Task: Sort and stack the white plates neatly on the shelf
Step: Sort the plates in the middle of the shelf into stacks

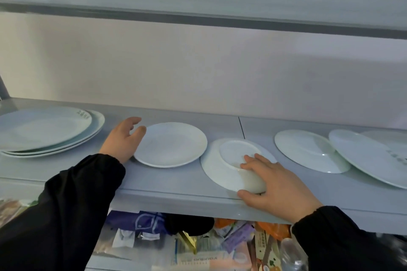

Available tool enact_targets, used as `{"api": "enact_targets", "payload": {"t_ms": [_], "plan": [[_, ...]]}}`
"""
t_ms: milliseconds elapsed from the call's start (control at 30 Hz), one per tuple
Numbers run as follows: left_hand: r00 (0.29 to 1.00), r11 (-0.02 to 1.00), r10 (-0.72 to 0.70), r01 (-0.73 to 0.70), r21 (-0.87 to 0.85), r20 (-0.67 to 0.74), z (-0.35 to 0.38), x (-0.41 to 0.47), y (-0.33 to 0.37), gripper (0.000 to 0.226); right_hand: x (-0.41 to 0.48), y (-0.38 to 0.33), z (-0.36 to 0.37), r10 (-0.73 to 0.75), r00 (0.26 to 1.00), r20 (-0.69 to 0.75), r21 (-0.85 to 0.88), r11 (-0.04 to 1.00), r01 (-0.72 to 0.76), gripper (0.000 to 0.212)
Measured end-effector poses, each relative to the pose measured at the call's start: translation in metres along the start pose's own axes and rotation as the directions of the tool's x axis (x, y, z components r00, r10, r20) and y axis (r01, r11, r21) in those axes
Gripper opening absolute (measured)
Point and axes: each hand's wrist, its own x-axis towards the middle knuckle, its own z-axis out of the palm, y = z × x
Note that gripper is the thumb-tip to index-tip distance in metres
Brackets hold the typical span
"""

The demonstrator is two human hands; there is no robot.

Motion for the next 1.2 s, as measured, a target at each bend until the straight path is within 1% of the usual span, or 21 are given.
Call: {"api": "enact_targets", "payload": {"t_ms": [67, 167, 200, 300, 367, 567, 633, 700, 800, 833, 900, 967, 1033, 1067, 1100, 1133, 1200], "plan": [[1.000, 1.000, 0.012, -0.012, 0.005, -0.003, 0.001, 0.001, 0.001, 0.054, -0.010, -0.004, 0.002, -0.030, 1.000, -0.009, -0.039, 0.999, 0.029, 0.078], [1.000, 1.000, 0.017, -0.017, 0.014, -0.019, 0.002, 0.001, 0.001, 0.047, -0.024, -0.010, 0.007, -0.060, 0.998, -0.008, -0.068, 0.996, 0.060, 0.089], [1.000, 1.000, 0.020, -0.019, 0.015, -0.024, 0.002, 0.002, 0.001, 0.047, -0.028, -0.011, 0.010, -0.074, 0.997, -0.021, -0.076, 0.994, 0.072, 0.086], [0.999, 1.000, 0.026, -0.026, 0.017, -0.032, 0.002, 0.001, 0.002, 0.045, -0.034, -0.009, 0.022, -0.123, 0.977, -0.171, -0.071, 0.991, 0.113, 0.059], [0.999, 1.000, 0.026, -0.025, 0.015, -0.031, 0.002, -0.001, 0.003, 0.044, -0.036, -0.007, 0.026, -0.124, 0.968, -0.216, -0.087, 0.990, 0.107, 0.053], [0.999, 1.000, 0.022, -0.022, 0.013, -0.034, 0.001, -0.003, 0.005, 0.044, -0.043, -0.004, 0.018, -0.179, 0.975, -0.132, -0.191, 0.970, 0.152, 0.065], [0.999, 1.000, 0.027, -0.027, 0.004, -0.035, 0.001, -0.003, 0.005, 0.043, -0.044, -0.004, 0.012, -0.198, 0.970, -0.141, -0.214, 0.963, 0.166, 0.068], [0.999, 0.999, 0.036, -0.036, 0.003, -0.033, -0.001, -0.003, 0.004, 0.041, -0.042, -0.004, 0.001, -0.197, 0.962, -0.189, -0.171, 0.971, 0.166, 0.071], [0.999, 0.999, 0.049, -0.049, -0.008, -0.021, -0.003, -0.005, 0.002, 0.038, -0.035, -0.001, -0.015, -0.137, 0.927, -0.348, -0.050, 0.991, 0.127, 0.068], [0.998, 0.999, 0.054, -0.054, -0.010, -0.018, -0.003, -0.005, 0.003, 0.037, -0.030, -0.001, -0.018, -0.113, 0.902, -0.418, 0.010, 0.992, 0.129, 0.063], [0.998, 0.998, 0.062, -0.062, -0.014, -0.018, -0.002, -0.005, 0.003, 0.035, -0.019, -0.008, -0.022, -0.016, 0.847, -0.531, 0.195, 0.971, 0.141, 0.041], [0.997, 0.998, 0.067, -0.068, -0.014, -0.027, -0.001, -0.004, 0.004, 0.034, -0.004, -0.019, -0.025, 0.160, 0.815, -0.556, 0.419, 0.901, 0.109, 0.023], [0.997, 0.998, 0.067, -0.067, -0.015, -0.035, -0.001, -0.003, 0.004, 0.034, 0.016, -0.029, -0.023, 0.303, 0.795, -0.526, 0.610, 0.786, 0.104, 0.015], [0.997, 0.998, 0.068, -0.069, -0.015, -0.034, -0.001, -0.003, 0.004, 0.034, 0.028, -0.034, -0.022, 0.355, 0.795, -0.492, 0.697, 0.708, 0.115, 0.013], [0.997, 0.997, 0.071, -0.071, -0.014, -0.031, -0.001, -0.002, 0.004, 0.034, 0.041, -0.038, -0.019, 0.401, 0.802, -0.442, 0.787, 0.602, 0.133, 0.013], [0.997, 0.997, 0.074, -0.074, -0.014, -0.028, -0.001, -0.002, 0.004, 0.033, 0.054, -0.041, -0.016, 0.445, 0.813, -0.375, 0.875, 0.460, 0.152, 0.013], [0.995, 0.996, 0.090, -0.091, -0.023, -0.035, -0.002, -0.002, 0.004, 0.031, 0.084, -0.044, -0.008, 0.517, 0.835, -0.188, 0.981, 0.137, 0.136, 0.020]]}}
